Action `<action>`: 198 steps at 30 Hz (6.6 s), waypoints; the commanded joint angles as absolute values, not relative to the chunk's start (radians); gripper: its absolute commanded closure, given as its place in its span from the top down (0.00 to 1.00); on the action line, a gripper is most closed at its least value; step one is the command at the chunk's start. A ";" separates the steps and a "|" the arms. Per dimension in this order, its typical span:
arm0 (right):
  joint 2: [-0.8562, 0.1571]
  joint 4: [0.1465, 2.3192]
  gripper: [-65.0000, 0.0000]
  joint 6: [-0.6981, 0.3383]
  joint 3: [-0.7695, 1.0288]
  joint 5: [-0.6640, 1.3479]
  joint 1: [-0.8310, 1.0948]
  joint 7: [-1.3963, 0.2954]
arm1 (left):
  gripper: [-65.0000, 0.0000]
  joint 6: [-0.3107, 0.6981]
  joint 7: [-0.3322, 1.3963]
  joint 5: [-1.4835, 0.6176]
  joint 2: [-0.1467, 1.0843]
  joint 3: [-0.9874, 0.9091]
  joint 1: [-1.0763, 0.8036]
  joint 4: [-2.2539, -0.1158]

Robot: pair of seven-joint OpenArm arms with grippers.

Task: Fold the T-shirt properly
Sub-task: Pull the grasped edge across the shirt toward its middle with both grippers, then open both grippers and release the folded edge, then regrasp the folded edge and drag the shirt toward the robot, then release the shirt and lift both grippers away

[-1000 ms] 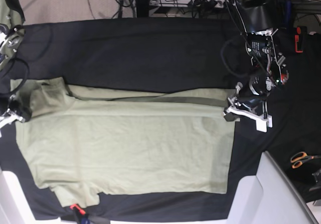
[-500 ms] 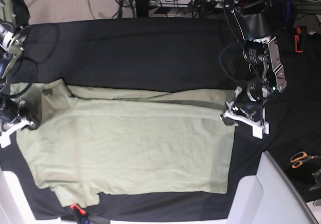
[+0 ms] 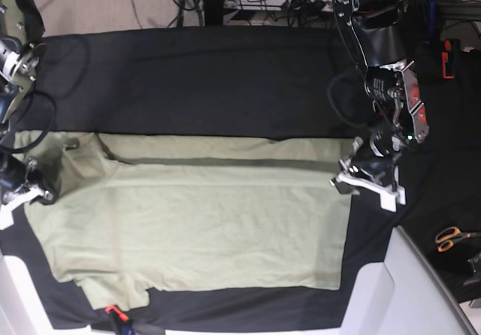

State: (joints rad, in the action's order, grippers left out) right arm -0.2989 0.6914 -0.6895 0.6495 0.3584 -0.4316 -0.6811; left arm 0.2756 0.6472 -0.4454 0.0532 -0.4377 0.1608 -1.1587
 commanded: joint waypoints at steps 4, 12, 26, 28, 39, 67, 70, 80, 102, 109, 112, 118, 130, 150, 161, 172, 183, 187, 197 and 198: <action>-0.318 0.705 0.01 -0.698 0.647 0.375 -0.469 -0.662 | 0.00 0.280 0.630 -0.458 0.067 -0.438 0.179 -1.164; -0.297 0.704 0.00 -0.698 0.579 0.375 -0.492 -0.624 | 0.00 0.280 0.630 -0.458 0.074 -0.440 0.191 -1.164; -0.298 0.565 0.00 -0.698 0.576 0.372 -0.532 -0.553 | 0.00 0.280 0.581 -0.458 0.088 -0.438 0.209 -1.118; -0.298 0.565 0.00 -0.698 0.578 0.372 -0.532 -0.552 | 0.00 0.280 0.581 -0.458 0.088 -0.440 0.217 -1.095; -0.298 0.568 0.41 -0.698 0.582 0.377 -0.515 -0.440 | 0.37 0.280 0.475 -0.458 0.088 -0.438 0.220 -1.079; -0.214 0.657 0.65 -0.582 1.089 0.591 -0.240 -0.512 | 1.00 0.286 0.430 -0.469 0.200 -0.437 -0.156 -1.454; -0.252 0.552 0.64 -0.582 1.092 0.590 -0.246 -0.461 | 1.00 0.286 0.432 -0.469 0.200 -0.437 -0.156 -1.454; -0.309 0.395 0.36 -0.582 1.082 0.584 -0.282 -0.355 | 1.00 0.286 0.432 -0.469 0.163 -0.437 -0.147 -1.383; -0.308 0.395 0.00 -0.582 1.006 0.590 -0.283 -0.392 | 1.00 0.285 0.432 -0.470 0.047 -0.538 -0.094 -1.210; -0.308 0.395 0.00 -0.582 1.007 0.590 -0.283 -0.392 | 1.00 0.285 0.432 -0.470 0.042 -0.536 0.001 -1.090; -0.308 0.395 0.00 -0.582 1.007 0.590 -0.282 -0.392 | 1.00 0.285 0.432 -0.470 0.028 -0.536 0.021 -1.061; -0.308 0.395 0.00 -0.582 1.007 0.590 -0.282 -0.392 | 1.00 0.285 0.432 -0.469 -0.004 -0.536 0.038 -1.058; -0.308 0.395 0.00 -0.582 1.007 0.590 -0.282 -0.420 | 0.25 0.285 0.429 -0.469 -0.005 -0.541 0.073 -0.987; -0.271 0.745 0.00 -0.585 1.007 0.588 -0.160 -0.618 | 0.00 0.283 0.621 -0.469 0.002 -0.545 -0.125 -1.334; -0.222 1.004 0.00 -0.585 1.013 0.591 -0.012 -0.740 | 0.00 0.283 0.624 -0.469 0.015 -0.538 -0.314 -1.489; -0.137 1.182 0.00 -0.585 1.015 0.638 0.170 -0.754 | 0.00 0.285 0.621 -0.469 0.015 -0.545 -0.469 -1.580; -0.140 1.184 0.00 -0.585 1.015 0.754 0.277 -0.754 | 0.00 0.285 0.618 -0.463 0.016 -0.545 -0.522 -1.580; -0.139 1.184 0.00 -0.585 1.015 0.753 0.292 -0.754 | 0.00 0.285 0.618 -0.461 0.016 -0.545 -0.519 -1.580; -0.136 1.184 0.00 -0.585 1.015 0.753 0.298 -0.754 | 0.00 0.285 0.618 -0.461 0.035 -0.545 -0.501 -1.580; -0.136 1.184 0.00 -0.585 1.015 0.753 0.298 -0.754 | 0.00 0.285 0.618 -0.461 0.035 -0.545 -0.499 -1.578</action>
